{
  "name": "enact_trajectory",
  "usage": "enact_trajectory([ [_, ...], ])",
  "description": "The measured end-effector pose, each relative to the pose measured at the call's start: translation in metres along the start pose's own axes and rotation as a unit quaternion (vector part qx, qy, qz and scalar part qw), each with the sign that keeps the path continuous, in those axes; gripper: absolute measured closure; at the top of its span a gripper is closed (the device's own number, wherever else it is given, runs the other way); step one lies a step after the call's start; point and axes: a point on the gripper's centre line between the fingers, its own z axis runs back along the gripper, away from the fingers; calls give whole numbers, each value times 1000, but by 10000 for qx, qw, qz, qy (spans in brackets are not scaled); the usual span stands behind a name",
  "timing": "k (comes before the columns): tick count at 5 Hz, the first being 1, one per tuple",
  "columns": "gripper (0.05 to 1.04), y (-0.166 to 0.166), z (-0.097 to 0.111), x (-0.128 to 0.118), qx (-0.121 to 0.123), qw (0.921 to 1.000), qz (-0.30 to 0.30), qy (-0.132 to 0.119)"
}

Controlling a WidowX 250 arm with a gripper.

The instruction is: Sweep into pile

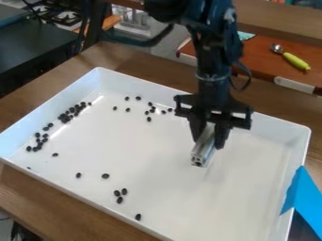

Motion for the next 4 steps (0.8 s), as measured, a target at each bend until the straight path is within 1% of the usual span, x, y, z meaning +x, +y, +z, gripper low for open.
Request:
enact_trajectory([
  [1,691,2,-6,4,78,9999,1,-93],
  [2,691,5,-17,4,148,9999,-30,-50],
  [3,691,4,-22,11,150,9998,6,-92],
  [4,691,6,-22,12,132,9999,33,-88],
])
